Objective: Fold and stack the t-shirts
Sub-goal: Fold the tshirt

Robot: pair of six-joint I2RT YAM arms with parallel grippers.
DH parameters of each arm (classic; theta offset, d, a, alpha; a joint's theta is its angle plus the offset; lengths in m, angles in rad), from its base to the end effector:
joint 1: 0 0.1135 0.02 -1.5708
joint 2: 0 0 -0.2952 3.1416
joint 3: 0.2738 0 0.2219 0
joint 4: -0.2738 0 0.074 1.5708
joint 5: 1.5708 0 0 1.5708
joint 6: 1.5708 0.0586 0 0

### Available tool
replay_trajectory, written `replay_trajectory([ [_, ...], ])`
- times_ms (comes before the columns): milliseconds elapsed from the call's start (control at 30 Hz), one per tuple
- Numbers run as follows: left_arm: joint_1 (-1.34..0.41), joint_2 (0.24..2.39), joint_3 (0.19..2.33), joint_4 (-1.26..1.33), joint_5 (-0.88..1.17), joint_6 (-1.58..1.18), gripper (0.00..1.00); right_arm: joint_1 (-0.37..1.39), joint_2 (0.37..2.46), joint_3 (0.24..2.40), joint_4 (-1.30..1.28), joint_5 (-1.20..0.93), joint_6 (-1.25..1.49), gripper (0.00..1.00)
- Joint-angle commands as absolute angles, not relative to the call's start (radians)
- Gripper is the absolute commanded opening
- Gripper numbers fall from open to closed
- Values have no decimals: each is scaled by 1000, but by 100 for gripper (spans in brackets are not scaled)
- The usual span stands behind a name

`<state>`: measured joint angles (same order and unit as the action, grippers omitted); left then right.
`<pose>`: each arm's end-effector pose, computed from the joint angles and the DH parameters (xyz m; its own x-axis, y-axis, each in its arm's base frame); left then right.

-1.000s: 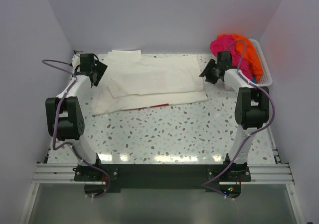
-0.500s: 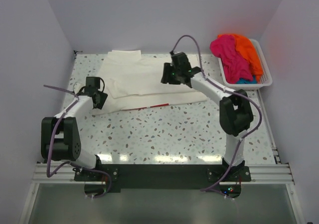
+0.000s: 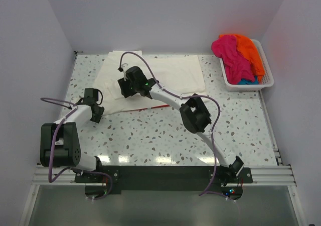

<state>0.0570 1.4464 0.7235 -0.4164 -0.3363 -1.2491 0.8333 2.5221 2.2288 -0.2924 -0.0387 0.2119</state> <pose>0.2359 0.0328 0.1926 -0.1050 -0.9030 -0.4166 -0.9209 0.2464 -0.3020 0.3969 0.4402 0.2073 -0.5235 -0.2637 -0.8102 -0.6661 0.7196 0.1962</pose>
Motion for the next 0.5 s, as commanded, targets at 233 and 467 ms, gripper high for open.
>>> replay_trajectory([
  [233, 74, 1348, 678, -370, -310, -1243, 41, 925, 2588, 2312, -151, 103, 22, 53],
  [467, 83, 1307, 680, -376, -301, -1216, 42, 968, 2670, 2416, -149, 163, -43, 57],
])
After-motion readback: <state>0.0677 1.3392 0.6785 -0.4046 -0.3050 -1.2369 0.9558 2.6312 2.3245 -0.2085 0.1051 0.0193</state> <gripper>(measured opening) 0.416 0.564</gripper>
